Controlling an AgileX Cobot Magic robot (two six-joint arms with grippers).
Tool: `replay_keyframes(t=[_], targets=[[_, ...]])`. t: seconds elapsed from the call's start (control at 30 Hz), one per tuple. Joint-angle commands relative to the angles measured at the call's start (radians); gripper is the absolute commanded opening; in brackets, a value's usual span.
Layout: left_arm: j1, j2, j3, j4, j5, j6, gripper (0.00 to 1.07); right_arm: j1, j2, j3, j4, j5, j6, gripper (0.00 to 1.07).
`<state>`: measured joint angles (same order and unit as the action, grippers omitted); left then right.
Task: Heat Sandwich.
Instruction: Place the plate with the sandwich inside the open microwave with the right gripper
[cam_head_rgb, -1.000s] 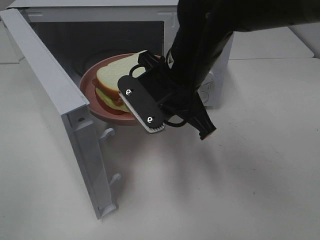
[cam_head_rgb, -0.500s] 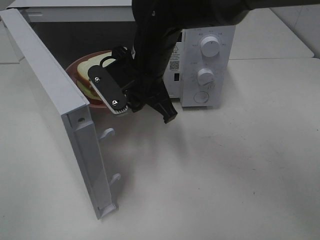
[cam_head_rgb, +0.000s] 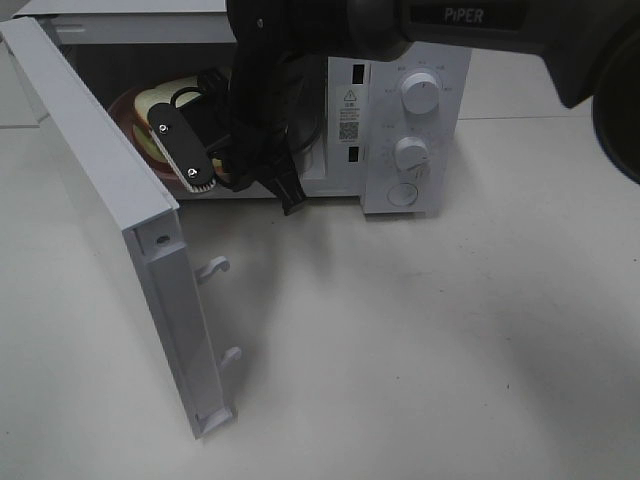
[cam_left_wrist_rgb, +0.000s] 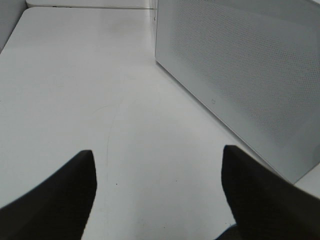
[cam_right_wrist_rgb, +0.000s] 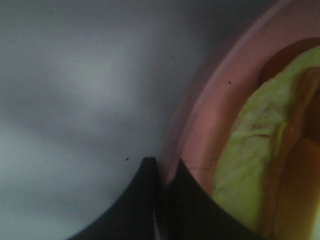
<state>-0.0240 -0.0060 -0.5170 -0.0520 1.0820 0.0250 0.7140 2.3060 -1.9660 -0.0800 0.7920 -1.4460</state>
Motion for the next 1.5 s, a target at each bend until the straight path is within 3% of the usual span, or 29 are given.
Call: replay_keyframes(t=[0.03, 0.47, 1.07, 1.23, 1.43, 1.5], targets=[[-0.004, -0.023, 0.003, 0.0, -0.013, -0.003, 0.67, -0.01, 0.008, -0.027, -0.005, -0.015, -0.004, 0.0], [-0.004, -0.023, 0.003, 0.0, -0.013, -0.003, 0.67, -0.083, 0.047, -0.076, -0.013, -0.07, -0.015, 0.0], [-0.004, -0.023, 0.003, 0.0, -0.013, -0.003, 0.67, -0.085, 0.07, -0.076, -0.002, -0.169, 0.066, 0.03], [-0.004, -0.023, 0.003, 0.0, -0.013, -0.003, 0.67, -0.085, 0.07, -0.076, -0.006, -0.22, 0.152, 0.14], [-0.004, -0.023, 0.003, 0.0, -0.013, -0.003, 0.67, -0.085, 0.07, -0.076, -0.006, -0.213, 0.182, 0.39], [-0.004, -0.023, 0.003, 0.0, -0.013, -0.003, 0.67, -0.085, 0.067, -0.076, -0.005, -0.208, 0.182, 0.4]])
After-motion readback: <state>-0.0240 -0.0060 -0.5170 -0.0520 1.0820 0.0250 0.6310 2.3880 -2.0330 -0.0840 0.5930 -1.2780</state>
